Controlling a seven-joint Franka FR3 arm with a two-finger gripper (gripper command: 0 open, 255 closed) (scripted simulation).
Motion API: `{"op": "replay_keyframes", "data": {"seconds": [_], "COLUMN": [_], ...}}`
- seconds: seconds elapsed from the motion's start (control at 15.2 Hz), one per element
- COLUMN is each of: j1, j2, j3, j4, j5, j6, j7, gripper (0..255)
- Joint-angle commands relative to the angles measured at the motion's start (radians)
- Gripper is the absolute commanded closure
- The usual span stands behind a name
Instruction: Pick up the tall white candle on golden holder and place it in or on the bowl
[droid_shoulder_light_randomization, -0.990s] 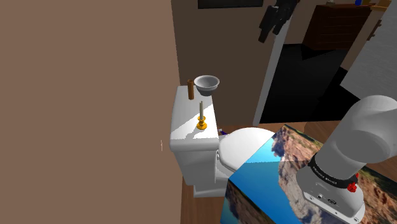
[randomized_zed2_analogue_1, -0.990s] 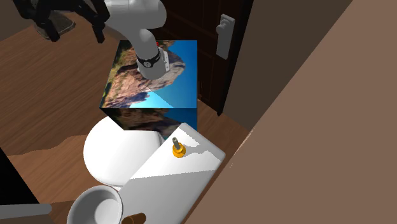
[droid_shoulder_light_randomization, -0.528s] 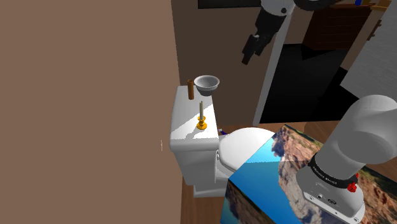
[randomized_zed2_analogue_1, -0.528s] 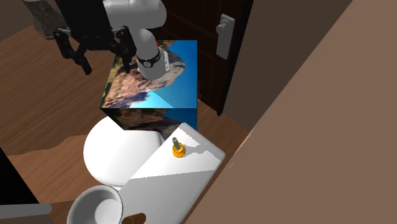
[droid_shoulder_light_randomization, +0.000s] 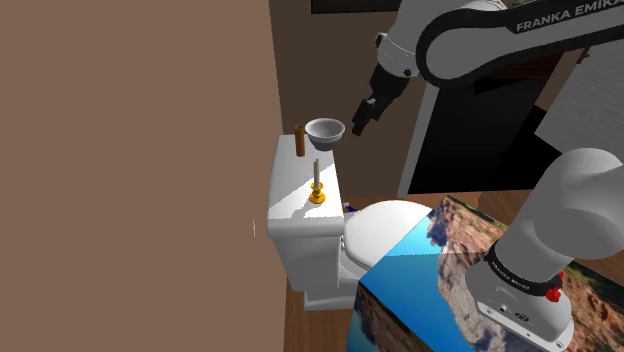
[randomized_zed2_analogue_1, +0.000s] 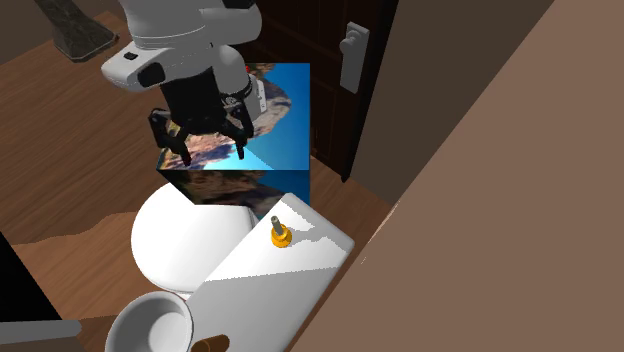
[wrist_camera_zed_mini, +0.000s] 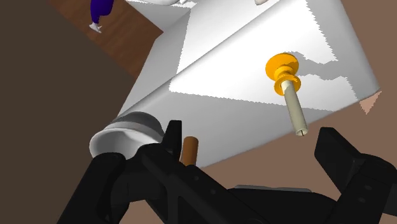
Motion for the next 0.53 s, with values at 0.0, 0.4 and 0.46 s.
{"op": "replay_keyframes", "data": {"seconds": [0.0, 0.4, 0.46], "j1": [0.014, 0.042, 0.044], "j2": [0.05, 0.248, 0.286], "j3": [0.018, 0.073, 0.084], "j4": [-0.035, -0.074, -0.074], "j5": [0.011, 0.024, 0.022], "j6": [0.102, 0.378, 0.423], "j7": [0.009, 0.031, 0.037], "gripper": [0, 0, 0]}}
